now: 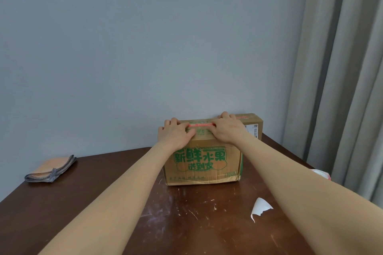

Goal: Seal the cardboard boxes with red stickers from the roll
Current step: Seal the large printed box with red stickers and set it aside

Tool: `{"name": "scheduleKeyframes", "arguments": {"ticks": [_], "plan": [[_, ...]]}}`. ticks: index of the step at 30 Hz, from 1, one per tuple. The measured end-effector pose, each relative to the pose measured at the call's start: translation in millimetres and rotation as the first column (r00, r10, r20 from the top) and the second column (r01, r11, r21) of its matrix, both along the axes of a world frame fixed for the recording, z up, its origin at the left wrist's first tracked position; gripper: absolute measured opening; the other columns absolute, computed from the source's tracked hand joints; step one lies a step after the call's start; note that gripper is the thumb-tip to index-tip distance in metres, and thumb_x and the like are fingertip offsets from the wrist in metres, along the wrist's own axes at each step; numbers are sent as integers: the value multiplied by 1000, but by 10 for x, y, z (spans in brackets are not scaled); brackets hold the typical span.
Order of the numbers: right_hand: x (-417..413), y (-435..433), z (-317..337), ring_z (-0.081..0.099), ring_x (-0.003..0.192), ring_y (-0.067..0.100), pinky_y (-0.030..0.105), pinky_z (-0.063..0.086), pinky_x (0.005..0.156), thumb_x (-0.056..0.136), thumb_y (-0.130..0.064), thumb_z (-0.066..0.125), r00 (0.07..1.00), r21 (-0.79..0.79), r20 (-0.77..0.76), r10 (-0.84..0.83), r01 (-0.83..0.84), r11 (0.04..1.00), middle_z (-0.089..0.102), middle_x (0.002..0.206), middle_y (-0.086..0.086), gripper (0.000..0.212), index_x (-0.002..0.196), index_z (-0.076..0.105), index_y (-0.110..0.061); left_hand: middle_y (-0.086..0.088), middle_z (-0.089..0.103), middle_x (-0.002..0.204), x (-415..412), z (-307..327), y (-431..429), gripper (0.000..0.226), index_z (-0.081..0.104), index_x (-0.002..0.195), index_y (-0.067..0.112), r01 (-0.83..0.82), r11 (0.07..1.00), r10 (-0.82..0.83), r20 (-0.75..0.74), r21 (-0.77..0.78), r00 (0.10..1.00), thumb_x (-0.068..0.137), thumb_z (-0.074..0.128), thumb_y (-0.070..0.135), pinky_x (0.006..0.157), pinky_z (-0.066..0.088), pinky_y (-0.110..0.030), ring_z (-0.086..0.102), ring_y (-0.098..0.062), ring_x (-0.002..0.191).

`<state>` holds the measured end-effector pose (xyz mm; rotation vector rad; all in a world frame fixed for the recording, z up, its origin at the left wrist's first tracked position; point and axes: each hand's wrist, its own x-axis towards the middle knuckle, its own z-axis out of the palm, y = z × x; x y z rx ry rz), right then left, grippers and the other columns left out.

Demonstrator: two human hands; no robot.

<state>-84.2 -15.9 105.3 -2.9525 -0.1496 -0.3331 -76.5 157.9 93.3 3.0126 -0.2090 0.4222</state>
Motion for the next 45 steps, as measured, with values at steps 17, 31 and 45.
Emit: {"name": "scheduleKeyframes", "arguments": {"ticks": [17,31,45], "plan": [[47,39,-42,36,128,33,46,31,105,100,-31,28,1000,17,29,-10,9,1000,40,135,11,43,136,52,-34,-6,38,144,27,1,-85,47,37,142,36,38,999,-38,-13,-25,999,98,26,45,103,29,-44,32,-27,131],[53,-10,-52,36,125,32,44,32,103,98,-29,32,995,13,78,-70,69,998,44,133,10,42,129,59,-22,-3,44,140,42,-4,12,51,48,138,28,42,998,-42,19,-47,999,95,34,51,97,36,-39,36,-25,127],[-60,30,-87,43,117,28,39,35,95,99,-23,34,979,-9,202,-25,28,1000,52,120,5,39,122,64,-33,1,58,124,-58,-44,-71,37,58,127,38,153,986,-139,178,-72,974,97,37,42,83,49,-36,53,-21,110]]}}
